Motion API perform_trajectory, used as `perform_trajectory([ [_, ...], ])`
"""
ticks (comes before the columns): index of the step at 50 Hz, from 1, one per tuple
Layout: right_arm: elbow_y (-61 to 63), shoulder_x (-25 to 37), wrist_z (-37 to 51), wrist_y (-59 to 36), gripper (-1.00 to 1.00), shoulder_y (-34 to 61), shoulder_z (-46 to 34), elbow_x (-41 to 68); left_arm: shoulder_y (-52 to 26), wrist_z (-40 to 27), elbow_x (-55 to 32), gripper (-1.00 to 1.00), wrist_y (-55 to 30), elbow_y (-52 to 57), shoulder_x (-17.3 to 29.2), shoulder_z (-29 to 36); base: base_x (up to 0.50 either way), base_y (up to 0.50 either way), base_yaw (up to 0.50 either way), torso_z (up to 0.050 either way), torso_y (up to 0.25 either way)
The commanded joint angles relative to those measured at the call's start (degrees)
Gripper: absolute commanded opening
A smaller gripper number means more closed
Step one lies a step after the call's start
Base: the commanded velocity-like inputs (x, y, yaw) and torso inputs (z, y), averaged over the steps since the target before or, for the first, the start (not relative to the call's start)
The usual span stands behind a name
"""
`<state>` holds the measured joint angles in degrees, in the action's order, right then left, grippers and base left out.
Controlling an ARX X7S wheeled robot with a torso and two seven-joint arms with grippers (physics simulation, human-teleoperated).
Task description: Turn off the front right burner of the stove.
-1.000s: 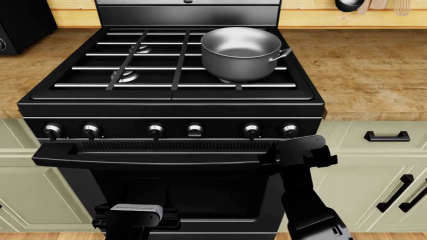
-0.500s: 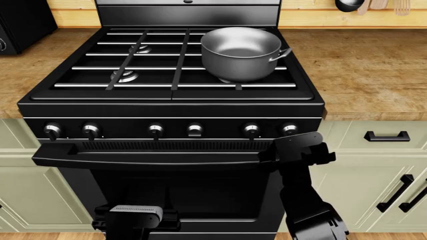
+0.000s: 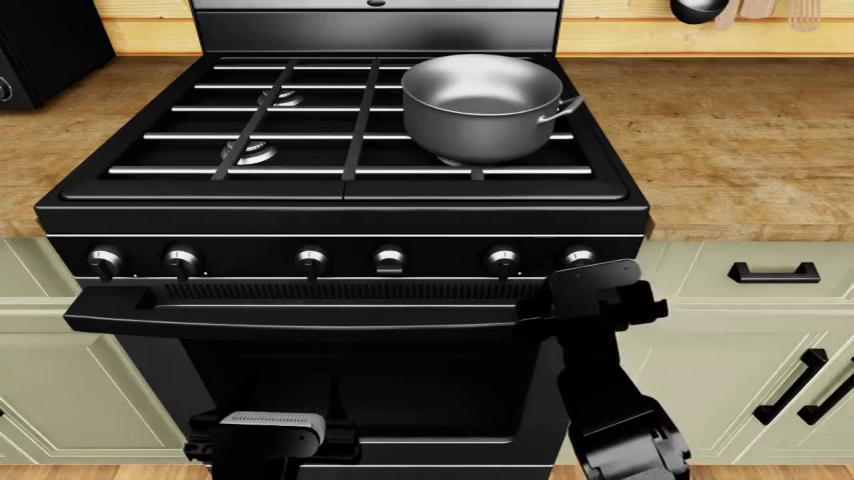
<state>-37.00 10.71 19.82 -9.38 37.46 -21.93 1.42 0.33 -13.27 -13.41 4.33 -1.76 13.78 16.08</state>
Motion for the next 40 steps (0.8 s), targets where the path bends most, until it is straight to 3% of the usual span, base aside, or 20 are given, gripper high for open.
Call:
perform_trajectory([
  [1,-2.3,-0.5,-0.1,1.4,1.00,0.7,-0.4,0.2,0.0,-0.2,-0.2,1.00,0.2,-0.2,0.2,0.3,0.00,0.00,0.00,0.000,0.000],
  [25,-13.9,-2.2,-0.1,7.6,1.00,4.8,-0.7,0.6,-0.1,-0.7,-0.6,1.00,0.2,-0.1,0.6,0.8,0.00,0.00,0.00,0.000,0.000],
  [40,-11.8,-1.7,-0.1,6.5,1.00,4.3,-0.6,1.2,-0.2,-1.0,-0.9,1.00,0.1,0.0,0.9,1.2,0.00,0.00,0.00,0.000,0.000],
])
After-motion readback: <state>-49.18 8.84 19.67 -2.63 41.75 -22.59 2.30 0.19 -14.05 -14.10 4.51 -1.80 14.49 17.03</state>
